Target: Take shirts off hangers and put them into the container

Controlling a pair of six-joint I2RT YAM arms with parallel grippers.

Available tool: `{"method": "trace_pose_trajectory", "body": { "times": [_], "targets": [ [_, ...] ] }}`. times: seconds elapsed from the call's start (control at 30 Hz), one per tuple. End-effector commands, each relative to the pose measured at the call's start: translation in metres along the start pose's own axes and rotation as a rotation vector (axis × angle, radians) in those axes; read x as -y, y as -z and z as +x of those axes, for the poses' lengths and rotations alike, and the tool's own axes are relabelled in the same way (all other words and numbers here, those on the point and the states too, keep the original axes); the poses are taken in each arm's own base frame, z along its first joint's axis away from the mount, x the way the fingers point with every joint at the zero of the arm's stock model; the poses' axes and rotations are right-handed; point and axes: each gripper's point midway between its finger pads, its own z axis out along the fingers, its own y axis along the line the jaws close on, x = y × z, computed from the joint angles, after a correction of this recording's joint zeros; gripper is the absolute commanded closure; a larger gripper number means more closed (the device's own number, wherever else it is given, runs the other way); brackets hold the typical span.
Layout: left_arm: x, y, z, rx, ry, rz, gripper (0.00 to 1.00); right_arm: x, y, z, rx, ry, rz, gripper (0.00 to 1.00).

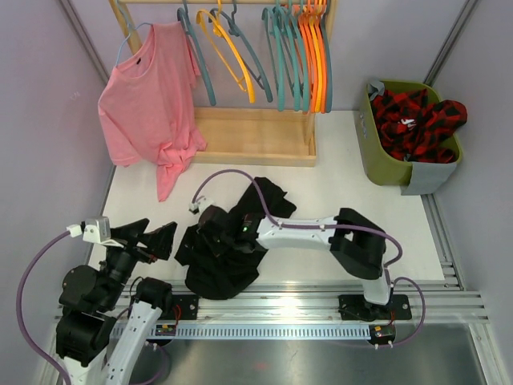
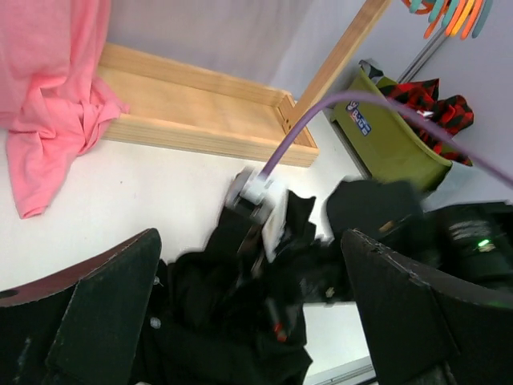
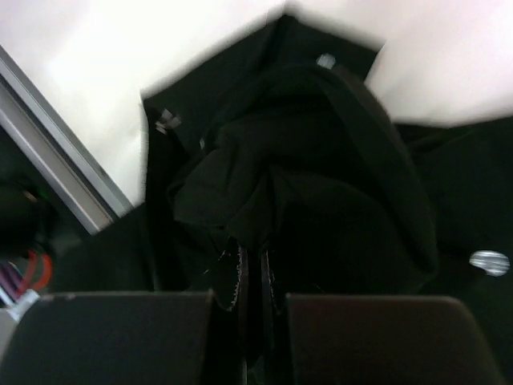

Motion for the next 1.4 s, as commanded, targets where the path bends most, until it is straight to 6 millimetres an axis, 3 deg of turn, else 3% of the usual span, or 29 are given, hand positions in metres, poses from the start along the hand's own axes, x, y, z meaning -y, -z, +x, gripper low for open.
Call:
{"method": "trace_pose_trajectory", "body": {
  "times": [0.0, 0.1, 0.13, 0.17, 0.2, 0.3, 0.37, 0.47, 0.53, 0.67, 0.77, 1.0, 1.13, 1.27, 1.33, 1.37],
  "targets": [
    [-0.005, 0.012, -0.014, 0.054, -0.03, -0.031, 0.01, -0.024, -0.006, 0.039, -0.146, 0.009, -0.039, 1.0],
    [-0.005, 0.012, -0.015, 0.06, -0.031, -0.034, 0.01, -0.04, -0.015, 0.08, -0.244, 0.021, -0.069, 0.9],
    [-0.005, 0.011, -0.014, 0.059, -0.031, -0.031, 0.01, -0.047, -0.015, 0.089, -0.275, 0.024, -0.098, 0.8],
    [-0.004, 0.009, -0.014, 0.059, -0.03, -0.026, 0.01, -0.055, -0.015, 0.102, -0.311, 0.029, -0.126, 0.67],
    [-0.004, 0.009, -0.014, 0.06, -0.028, -0.022, 0.01, -0.065, -0.014, 0.109, -0.329, 0.042, -0.155, 0.41],
    [-0.003, 0.005, -0.009, 0.048, -0.023, -0.014, 0.01, -0.085, -0.011, 0.122, -0.362, 0.042, -0.225, 0.01],
    [-0.003, 0.005, -0.009, 0.048, -0.02, -0.012, 0.01, -0.096, -0.009, 0.126, -0.373, 0.029, -0.269, 0.01],
    [-0.003, 0.006, -0.009, 0.045, -0.026, -0.015, 0.01, -0.093, -0.01, 0.132, -0.392, 0.021, -0.255, 0.0],
    [-0.003, 0.007, -0.011, 0.049, -0.027, -0.015, 0.01, -0.082, -0.012, 0.141, -0.419, 0.033, -0.19, 0.01],
    [-0.003, 0.007, -0.011, 0.045, -0.029, -0.018, 0.01, -0.017, -0.026, 0.18, -0.527, 0.121, 0.134, 0.01],
    [-0.003, 0.004, -0.01, 0.039, -0.027, -0.015, 0.01, 0.017, -0.027, 0.207, -0.597, 0.153, 0.285, 0.01],
    [-0.004, 0.002, -0.005, 0.032, -0.018, -0.016, 0.01, 0.07, -0.038, 0.247, -0.637, 0.109, 0.51, 0.01],
    [-0.001, -0.001, 0.0, 0.019, -0.006, 0.007, 0.01, 0.088, -0.05, 0.265, -0.655, -0.002, 0.51, 0.02],
    [-0.002, -0.004, 0.007, 0.004, 0.007, 0.01, 0.01, 0.113, -0.056, 0.273, -0.656, -0.055, 0.56, 0.25],
    [-0.001, -0.005, 0.009, 0.002, 0.013, 0.018, 0.01, 0.123, -0.059, 0.273, -0.653, -0.077, 0.578, 0.5],
    [-0.002, -0.006, 0.011, -0.002, 0.014, 0.016, 0.01, 0.128, -0.059, 0.276, -0.656, -0.076, 0.591, 0.56]
  ]
}}
